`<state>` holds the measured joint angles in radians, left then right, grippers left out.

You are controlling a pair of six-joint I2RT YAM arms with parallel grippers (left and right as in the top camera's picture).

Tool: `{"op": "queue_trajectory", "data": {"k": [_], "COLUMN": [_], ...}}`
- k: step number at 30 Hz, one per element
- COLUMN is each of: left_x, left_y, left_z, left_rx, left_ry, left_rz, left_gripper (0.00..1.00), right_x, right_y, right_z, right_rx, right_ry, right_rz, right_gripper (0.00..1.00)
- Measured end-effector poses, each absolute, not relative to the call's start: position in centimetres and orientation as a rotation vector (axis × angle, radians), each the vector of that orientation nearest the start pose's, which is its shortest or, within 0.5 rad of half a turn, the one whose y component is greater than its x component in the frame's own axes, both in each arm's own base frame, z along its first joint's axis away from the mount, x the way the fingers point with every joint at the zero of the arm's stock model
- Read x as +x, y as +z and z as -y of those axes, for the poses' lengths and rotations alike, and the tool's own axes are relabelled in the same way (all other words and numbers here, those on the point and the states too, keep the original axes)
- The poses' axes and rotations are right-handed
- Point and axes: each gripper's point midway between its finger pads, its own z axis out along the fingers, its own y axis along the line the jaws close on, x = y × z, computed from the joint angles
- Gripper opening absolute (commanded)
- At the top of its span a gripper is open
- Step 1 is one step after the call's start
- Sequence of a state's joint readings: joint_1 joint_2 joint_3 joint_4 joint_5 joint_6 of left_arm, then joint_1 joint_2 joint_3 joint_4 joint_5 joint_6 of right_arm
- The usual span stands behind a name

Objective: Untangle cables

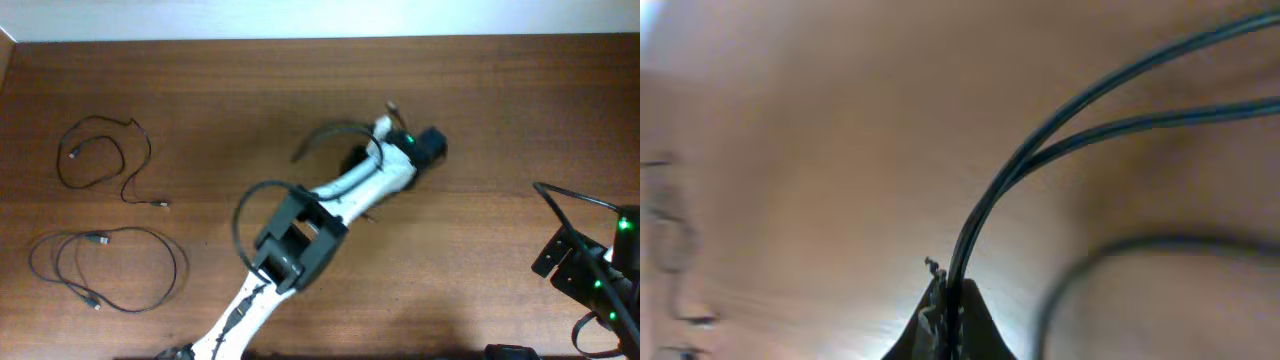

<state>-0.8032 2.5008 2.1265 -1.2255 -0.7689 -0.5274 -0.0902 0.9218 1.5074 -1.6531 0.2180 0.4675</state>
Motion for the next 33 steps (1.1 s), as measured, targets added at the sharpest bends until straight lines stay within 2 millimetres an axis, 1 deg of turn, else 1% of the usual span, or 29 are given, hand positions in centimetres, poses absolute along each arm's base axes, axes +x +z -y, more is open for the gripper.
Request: {"op": "queue_trajectory", "data": {"k": [1, 2, 3, 4, 5, 6, 8, 9, 10, 11, 13, 14, 15, 16, 17, 18, 19, 21, 22, 24, 25, 27, 28, 29, 31, 32, 33], "left_x": [44.4, 46.0, 47.5, 48.6, 48.9, 48.9, 48.9, 49.4, 50.5, 52.6, 56.1, 56.9, 57.4, 57.8, 58.1, 58.1, 57.9, 57.1, 56.8, 56.3, 55.9, 55.3, 54.4, 54.0, 55.7, 56.1, 55.9], "left_y": [7.6, 10.1, 12.9, 15.3, 16.4, 16.0, 15.2, 15.4, 16.2, 18.3, 23.3, 25.3, 26.8, 28.0, 29.3, 29.7, 29.4, 28.5, 27.9, 25.5, 23.5, 19.7, 16.9, 14.5, 12.8, 11.5, 10.0], "left_z": [24.1, 23.4, 23.0, 23.2, 23.5, 23.9, 23.7, 23.0, 21.9, 19.9, 13.9, 11.0, 8.5, 6.4, 3.7, 1.2, -0.1, -1.6, -1.8, -1.8, -1.9, -2.4, -3.1, -4.0, -4.8, -5.2, -5.4], "left_rx": [0.271, 0.201, 0.114, 0.036, 0.0, -0.01, -0.023, -0.046, -0.091, -0.171, -0.339, -0.405, -0.457, -0.495, -0.534, -0.577, -0.598, -0.629, -0.635, -0.639, -0.653, -0.762, -0.874, -0.971, -1.04, -1.066, -1.081], "left_ry": [0.872, 0.841, 0.729, 0.553, 0.394, 0.264, 0.164, 0.139, 0.107, 0.053, -0.002, -0.007, -0.007, -0.003, 0.009, 0.03, 0.048, 0.078, 0.091, 0.123, 0.15, 0.207, 0.276, 0.348, 0.343, 0.352, 0.369], "left_rz": [-2.473, -2.445, -2.455, -2.483, -2.534, -2.602, -2.669, -2.675, -2.653, -2.581, -2.418, -2.356, -2.307, -2.267, -2.22, -2.202, -2.213, -2.253, -2.278, -2.355, -2.412, -2.47, -2.488, -2.471, -2.364, -2.332, -2.337], "left_gripper": [0.0, 0.0, 0.0, 0.0, 0.0, 0.0, 0.0, 0.0, 0.0, 0.0, 0.0, 0.0, 0.0, 0.0, 0.0, 0.0, 0.0, 0.0, 0.0, 0.0, 0.0, 0.0, 0.0, 0.0, 0.0, 0.0, 0.03], "right_x": [14.4, 14.4, 14.4, 14.4, 14.4, 14.4, 14.4, 14.4, 14.4, 14.4, 14.4, 14.4, 14.4, 14.4, 14.4, 14.4, 14.4, 14.4, 14.4, 14.4, 14.4, 14.4, 14.4, 14.4, 14.4, 14.4, 14.4], "right_y": [29.7, 29.7, 29.7, 29.7, 29.7, 29.7, 29.7, 29.7, 29.7, 29.7, 29.7, 29.7, 29.7, 29.7, 29.7, 29.7, 29.7, 29.7, 29.7, 29.7, 29.7, 29.7, 29.7, 29.7, 29.7, 29.7, 29.7], "right_z": [5.0, 5.0, 5.0, 5.0, 5.0, 5.0, 5.0, 5.0, 5.0, 5.0, 5.0, 5.0, 5.0, 5.0, 5.0, 5.0, 5.0, 5.0, 5.0, 5.0, 5.0, 5.0, 5.0, 5.0, 5.0, 5.0, 5.0], "right_rx": [0.786, 0.787, 0.786, 0.787, 0.787, 0.786, 0.786, 0.786, 0.787, 0.785, 0.787, 0.787, 0.787, 0.786, 0.786, 0.786, 0.787, 0.787, 0.786, 0.787, 0.787, 0.786, 0.786, 0.787, 0.787, 0.787, 0.787], "right_ry": [-0.153, -0.151, -0.15, -0.151, -0.151, -0.151, -0.151, -0.151, -0.151, -0.151, -0.151, -0.151, -0.151, -0.151, -0.151, -0.151, -0.151, -0.151, -0.151, -0.151, -0.15, -0.151, -0.151, -0.151, -0.15, -0.151, -0.151], "right_rz": [-2.484, -2.485, -2.484, -2.485, -2.485, -2.485, -2.485, -2.485, -2.485, -2.485, -2.484, -2.484, -2.485, -2.485, -2.485, -2.485, -2.484, -2.484, -2.485, -2.484, -2.484, -2.485, -2.485, -2.484, -2.484, -2.485, -2.485], "right_gripper": [0.98, 0.98, 0.98, 0.98, 0.98, 0.98, 0.98, 0.98, 0.98, 0.98, 0.98, 0.98, 0.98, 0.98, 0.98, 0.98, 0.98, 0.98, 0.98, 0.98, 0.98, 0.98, 0.98, 0.98, 0.98, 0.98, 0.98]}}
